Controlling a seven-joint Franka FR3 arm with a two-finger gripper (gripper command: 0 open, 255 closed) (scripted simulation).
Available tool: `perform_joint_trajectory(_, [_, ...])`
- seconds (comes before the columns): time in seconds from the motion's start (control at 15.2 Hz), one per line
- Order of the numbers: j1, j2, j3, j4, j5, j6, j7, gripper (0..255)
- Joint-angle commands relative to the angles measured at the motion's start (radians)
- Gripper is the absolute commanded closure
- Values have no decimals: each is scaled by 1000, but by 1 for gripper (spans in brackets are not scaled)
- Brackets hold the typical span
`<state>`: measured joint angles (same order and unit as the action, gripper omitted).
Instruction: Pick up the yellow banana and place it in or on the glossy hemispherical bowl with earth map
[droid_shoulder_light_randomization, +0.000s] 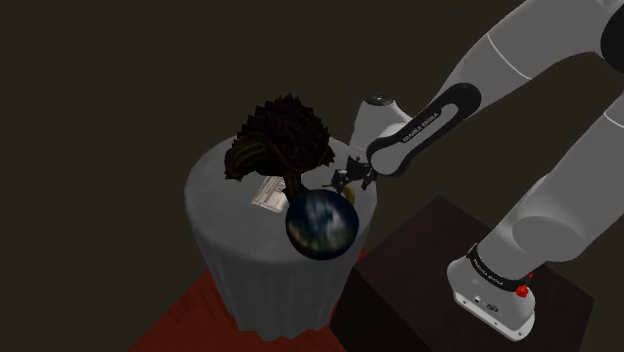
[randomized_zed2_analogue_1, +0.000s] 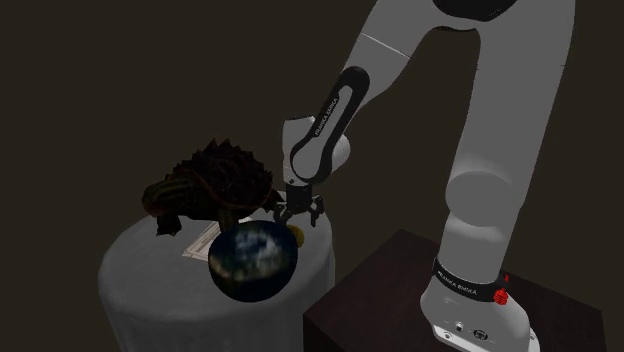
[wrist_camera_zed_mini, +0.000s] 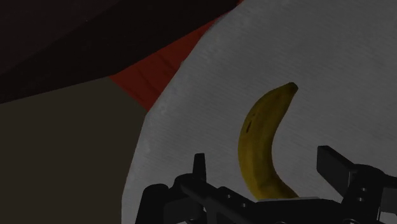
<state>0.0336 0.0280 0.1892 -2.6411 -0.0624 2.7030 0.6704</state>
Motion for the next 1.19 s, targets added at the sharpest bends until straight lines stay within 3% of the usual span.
perform_joint_trajectory(0.0, [-2,32,-4,-2,-20,35,11,0])
perform_joint_trajectory(0.26, [1,92,-15,3,-59,88,39,0])
perform_joint_trajectory(0.73, [1,92,-16,3,-59,88,39,0])
perform_joint_trajectory(0.79, [1,92,-16,3,-59,88,39,255])
perform_joint_trajectory(1.12, [1,91,-15,3,-58,87,39,255])
